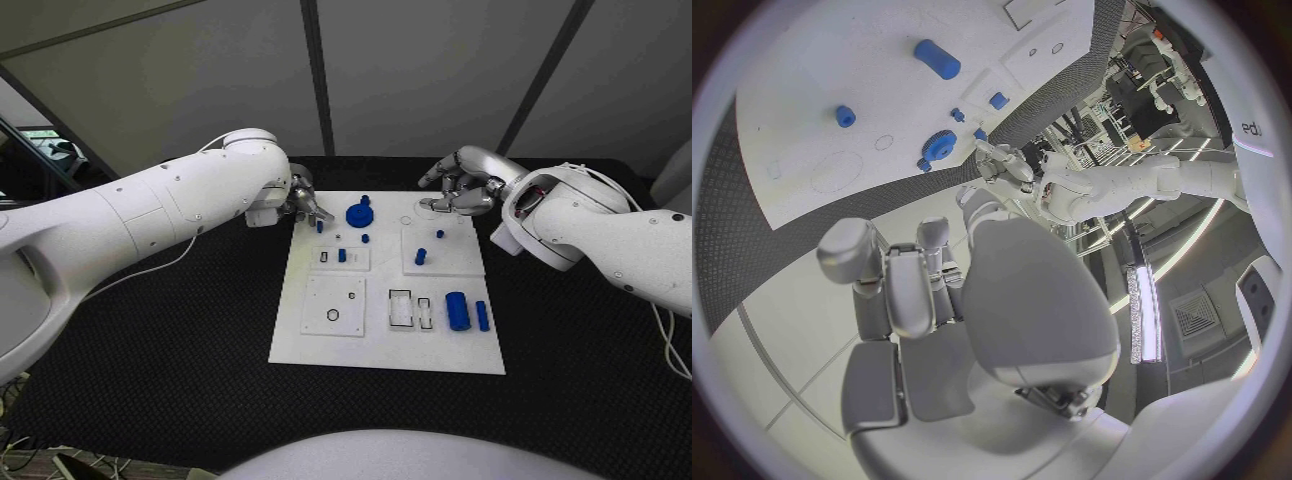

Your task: Assemble the parts on the task board

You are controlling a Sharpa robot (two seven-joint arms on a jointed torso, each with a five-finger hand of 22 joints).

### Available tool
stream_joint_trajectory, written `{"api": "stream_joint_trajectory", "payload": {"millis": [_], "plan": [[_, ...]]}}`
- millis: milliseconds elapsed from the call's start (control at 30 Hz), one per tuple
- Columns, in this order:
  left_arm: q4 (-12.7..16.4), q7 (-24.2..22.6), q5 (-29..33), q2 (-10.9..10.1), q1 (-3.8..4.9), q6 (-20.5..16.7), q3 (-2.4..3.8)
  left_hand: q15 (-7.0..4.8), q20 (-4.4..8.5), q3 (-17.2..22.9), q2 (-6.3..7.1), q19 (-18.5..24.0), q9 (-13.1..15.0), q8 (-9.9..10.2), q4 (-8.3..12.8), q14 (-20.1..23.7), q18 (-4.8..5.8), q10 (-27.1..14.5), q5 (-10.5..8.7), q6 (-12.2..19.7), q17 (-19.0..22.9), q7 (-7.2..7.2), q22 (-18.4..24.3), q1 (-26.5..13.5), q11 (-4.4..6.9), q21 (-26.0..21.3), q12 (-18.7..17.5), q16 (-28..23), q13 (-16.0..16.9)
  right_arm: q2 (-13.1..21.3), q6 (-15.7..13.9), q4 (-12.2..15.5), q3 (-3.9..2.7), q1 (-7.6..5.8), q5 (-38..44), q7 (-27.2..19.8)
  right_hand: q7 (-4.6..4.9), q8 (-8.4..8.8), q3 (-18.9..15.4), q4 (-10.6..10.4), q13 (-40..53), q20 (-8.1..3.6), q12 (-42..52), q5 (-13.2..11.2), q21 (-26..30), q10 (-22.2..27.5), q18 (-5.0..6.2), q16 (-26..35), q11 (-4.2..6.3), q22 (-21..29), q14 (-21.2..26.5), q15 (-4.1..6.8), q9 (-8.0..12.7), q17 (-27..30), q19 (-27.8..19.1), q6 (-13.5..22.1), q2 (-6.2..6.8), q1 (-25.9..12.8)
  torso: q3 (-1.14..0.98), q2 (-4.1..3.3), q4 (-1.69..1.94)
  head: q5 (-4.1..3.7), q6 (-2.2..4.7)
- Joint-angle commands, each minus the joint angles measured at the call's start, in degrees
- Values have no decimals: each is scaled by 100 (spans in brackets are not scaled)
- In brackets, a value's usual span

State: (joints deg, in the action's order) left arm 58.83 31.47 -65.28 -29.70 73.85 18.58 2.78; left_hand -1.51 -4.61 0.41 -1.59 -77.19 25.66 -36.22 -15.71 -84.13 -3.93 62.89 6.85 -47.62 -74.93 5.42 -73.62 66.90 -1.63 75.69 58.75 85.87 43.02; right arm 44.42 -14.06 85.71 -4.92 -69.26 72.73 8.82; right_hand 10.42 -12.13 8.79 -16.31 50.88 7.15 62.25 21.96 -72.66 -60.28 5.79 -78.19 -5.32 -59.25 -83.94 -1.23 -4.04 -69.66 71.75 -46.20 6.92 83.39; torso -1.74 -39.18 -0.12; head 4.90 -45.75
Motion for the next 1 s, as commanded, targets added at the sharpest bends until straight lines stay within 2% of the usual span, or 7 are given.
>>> {"api": "stream_joint_trajectory", "payload": {"millis": [33,500,1000], "plan": [[-27,-40,-45,20,6,113,0,-45,10,13,-5,-46,5,-25,36,-386,-58,2,23,-35,-1011,3,-9,72,23,37,28,29,-7,-8,31,1,-4,-9,-3,-39,2,-14,28,-10,-2,-17,-14,19,25,43,50,38,-2,1,-57,41,4,5,-33,35,-9,-48,-2,0,-2,0,-8],[-80,-41,-49,50,0,137,-3,-60,26,152,-118,-45,5,-66,123,-383,-58,-15,33,-28,-1003,-14,-19,301,40,26,13,30,-55,-9,52,-1,-4,-9,-3,-27,1,-20,30,-11,-1,-17,-10,20,26,37,50,42,-1,-1,-56,41,3,8,-31,31,-12,-52,-1,0,-1,-11,-38],[-91,-75,-48,51,-6,178,-4,-76,38,229,-134,-58,44,-148,170,-389,-55,4,30,-81,-1016,-45,-42,391,64,33,27,43,-52,-19,72,-7,-4,-9,-3,-18,0,-24,35,-8,8,-17,-2,22,21,26,48,30,1,-11,-62,42,3,-13,-24,29,-15,-50,-2,2,-2,-12,-64]]}}
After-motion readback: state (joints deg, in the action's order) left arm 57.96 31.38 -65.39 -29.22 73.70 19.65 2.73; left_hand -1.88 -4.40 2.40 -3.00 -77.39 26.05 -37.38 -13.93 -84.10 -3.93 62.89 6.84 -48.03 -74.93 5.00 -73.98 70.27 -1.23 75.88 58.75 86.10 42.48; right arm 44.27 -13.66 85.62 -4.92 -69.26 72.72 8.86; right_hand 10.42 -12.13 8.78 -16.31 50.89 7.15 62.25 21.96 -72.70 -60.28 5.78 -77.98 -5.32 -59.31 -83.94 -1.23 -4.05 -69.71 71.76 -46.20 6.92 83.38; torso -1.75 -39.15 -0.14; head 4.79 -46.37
